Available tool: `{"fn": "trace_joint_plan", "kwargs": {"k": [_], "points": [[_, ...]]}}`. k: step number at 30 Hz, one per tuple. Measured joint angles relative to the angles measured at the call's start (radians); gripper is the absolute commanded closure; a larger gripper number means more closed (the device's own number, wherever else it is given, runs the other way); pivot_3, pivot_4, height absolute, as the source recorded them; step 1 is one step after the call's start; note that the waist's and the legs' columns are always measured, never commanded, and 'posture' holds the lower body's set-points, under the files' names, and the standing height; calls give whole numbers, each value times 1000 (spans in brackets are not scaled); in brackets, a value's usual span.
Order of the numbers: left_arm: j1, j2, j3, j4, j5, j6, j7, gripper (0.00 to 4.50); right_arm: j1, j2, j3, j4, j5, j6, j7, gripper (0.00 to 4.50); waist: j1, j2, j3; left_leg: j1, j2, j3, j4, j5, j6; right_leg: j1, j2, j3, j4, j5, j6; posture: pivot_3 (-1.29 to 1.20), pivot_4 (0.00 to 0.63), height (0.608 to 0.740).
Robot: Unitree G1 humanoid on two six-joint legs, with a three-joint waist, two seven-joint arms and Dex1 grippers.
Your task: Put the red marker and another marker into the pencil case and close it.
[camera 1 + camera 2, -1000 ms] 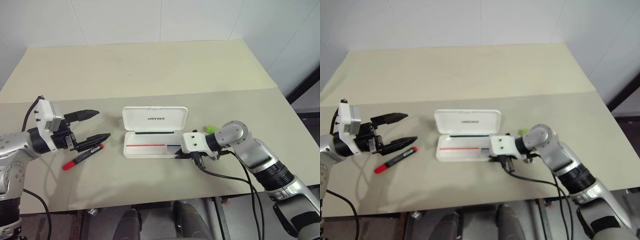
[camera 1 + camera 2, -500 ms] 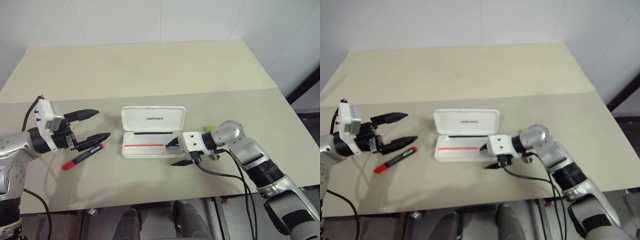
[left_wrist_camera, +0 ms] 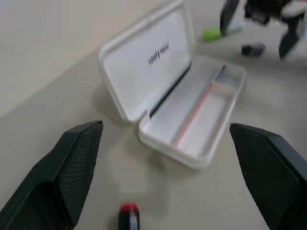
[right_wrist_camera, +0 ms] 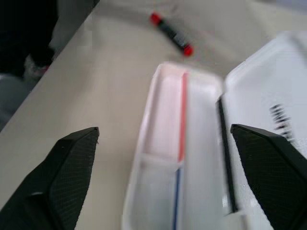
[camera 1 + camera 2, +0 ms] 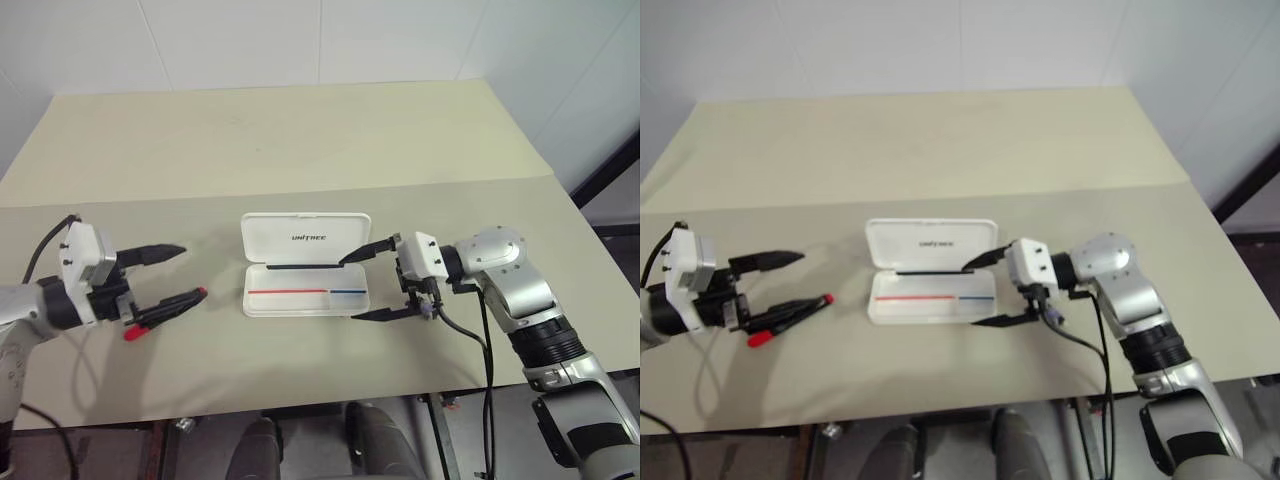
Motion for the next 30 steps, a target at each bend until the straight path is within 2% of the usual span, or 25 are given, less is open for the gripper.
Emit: {"fn": "trace_joint_plan", "kwargs": {"k": [1, 2, 6, 11, 15, 23, 30], "points": [[31, 18, 8, 0, 17, -2, -12, 0, 0, 4, -10, -1, 10, 13, -8, 23, 1, 0, 0, 0, 0, 0, 0, 0, 0, 0, 0, 0, 0, -1, -2, 0, 150, 740], [69, 33, 24, 0, 33, -8, -25, 0, -1, 10, -24, -3, 24, 27, -20, 23, 2, 0, 0, 0, 0, 0, 0, 0, 0, 0, 0, 0, 0, -8, -14, 0, 150, 740], [138, 60, 61, 3, 97, -8, -26, 0, -27, 15, -61, -8, 53, 66, -56, 23, 4, 1, 0, 0, 1, 0, 0, 0, 0, 0, 0, 0, 0, -8, -15, 0, 150, 740], [141, 87, 58, 24, 180, -7, 16, 0, -64, 21, -94, -20, 56, 74, -113, 23, 5, 1, 0, 0, 1, 0, 0, 0, 0, 0, 0, 0, 0, -8, -15, 0, 150, 740], [115, 93, -8, 90, 251, 0, 60, 0, -49, 20, -97, -67, 56, 83, -139, 23, 5, 1, 0, 0, 2, 1, -1, -1, -1, -1, 1, 0, 0, -8, -14, 0, 150, 740], [-6, 98, -165, 179, 295, 54, 64, 0, -25, 19, -100, -158, 57, 131, -187, 23, 5, 1, 0, 0, 4, 1, -1, -2, -1, -2, 4, 0, 2, -6, -11, 0, 150, 740], [-42, 152, -213, 200, 333, 91, 57, 2272, 7, 11, -109, -203, 59, 165, -221, 0, 2, 0, 0, 0, 6, 1, -1, -2, -1, -3, 5, 0, 4, -5, -10, 0, 150, 740]]}}
